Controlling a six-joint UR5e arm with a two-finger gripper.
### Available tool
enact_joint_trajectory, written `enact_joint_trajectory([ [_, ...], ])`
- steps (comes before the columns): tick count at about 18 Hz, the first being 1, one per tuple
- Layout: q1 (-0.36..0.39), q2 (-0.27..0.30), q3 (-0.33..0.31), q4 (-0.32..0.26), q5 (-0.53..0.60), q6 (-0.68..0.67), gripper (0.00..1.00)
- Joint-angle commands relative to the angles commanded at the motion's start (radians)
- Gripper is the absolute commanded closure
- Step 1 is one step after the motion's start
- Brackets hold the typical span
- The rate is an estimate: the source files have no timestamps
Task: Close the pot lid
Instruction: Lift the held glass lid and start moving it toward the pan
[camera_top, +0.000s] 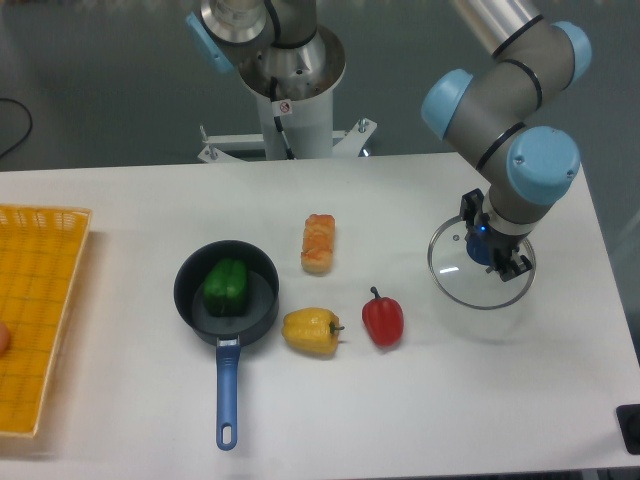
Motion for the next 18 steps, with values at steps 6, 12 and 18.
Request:
enact_joint_trajectory([
  [6,0.0,0.005,-0.006,-0.002,0.003,0.0,0.46],
  [12,-0.005,0.031,-0.012,-0.025,0.005,-0.012,0.46],
  [18,-0.051,0.052,-0.015,-0.054,0.003,-0.069,0.46],
])
